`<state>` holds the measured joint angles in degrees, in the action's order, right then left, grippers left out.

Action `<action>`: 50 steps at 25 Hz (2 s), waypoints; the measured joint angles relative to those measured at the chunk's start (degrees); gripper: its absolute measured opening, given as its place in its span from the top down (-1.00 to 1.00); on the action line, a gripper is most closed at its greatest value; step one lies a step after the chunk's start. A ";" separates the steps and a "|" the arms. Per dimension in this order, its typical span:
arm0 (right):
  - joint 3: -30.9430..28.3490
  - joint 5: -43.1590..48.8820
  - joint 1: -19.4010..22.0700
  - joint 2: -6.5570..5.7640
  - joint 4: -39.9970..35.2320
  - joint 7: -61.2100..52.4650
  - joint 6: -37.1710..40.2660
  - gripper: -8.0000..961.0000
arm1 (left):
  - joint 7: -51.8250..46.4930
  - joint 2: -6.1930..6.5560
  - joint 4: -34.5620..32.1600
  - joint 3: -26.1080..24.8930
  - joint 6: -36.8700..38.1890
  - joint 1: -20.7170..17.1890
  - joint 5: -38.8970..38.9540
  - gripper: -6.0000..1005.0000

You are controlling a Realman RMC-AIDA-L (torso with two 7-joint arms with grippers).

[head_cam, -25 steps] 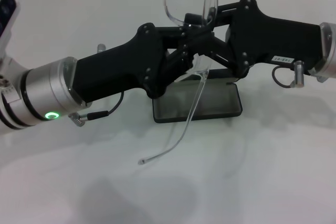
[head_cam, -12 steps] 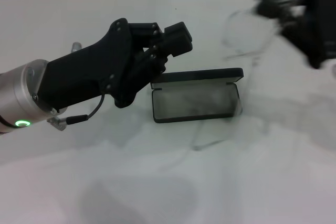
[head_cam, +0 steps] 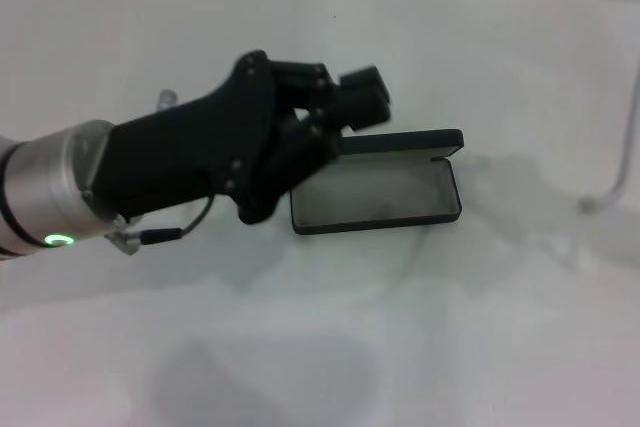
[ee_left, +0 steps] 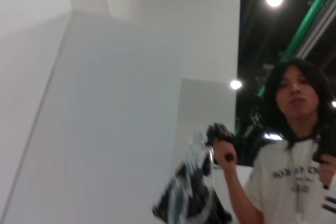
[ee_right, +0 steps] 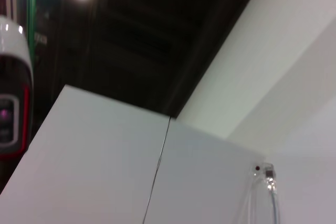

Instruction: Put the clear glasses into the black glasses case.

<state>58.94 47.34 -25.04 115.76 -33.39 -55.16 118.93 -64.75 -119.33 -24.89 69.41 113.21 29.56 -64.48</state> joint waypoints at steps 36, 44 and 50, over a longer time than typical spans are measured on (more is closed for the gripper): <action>30.12 -10.80 -13.63 0.42 13.50 20.17 -21.03 0.71 | 2.50 -0.94 0.77 14.95 -2.01 4.06 15.23 0.88; 32.61 -13.12 -12.20 0.43 10.32 20.98 -23.82 0.70 | 2.47 -0.82 1.34 15.22 -2.57 3.72 15.25 0.88; 32.22 -14.81 -11.40 0.43 10.29 21.48 -23.28 0.70 | 2.66 -0.69 1.29 15.23 -2.21 3.28 14.51 0.88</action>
<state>91.15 32.53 -36.43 116.19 -23.10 -33.68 95.64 -62.08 -120.03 -23.60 84.64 111.00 32.84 -49.98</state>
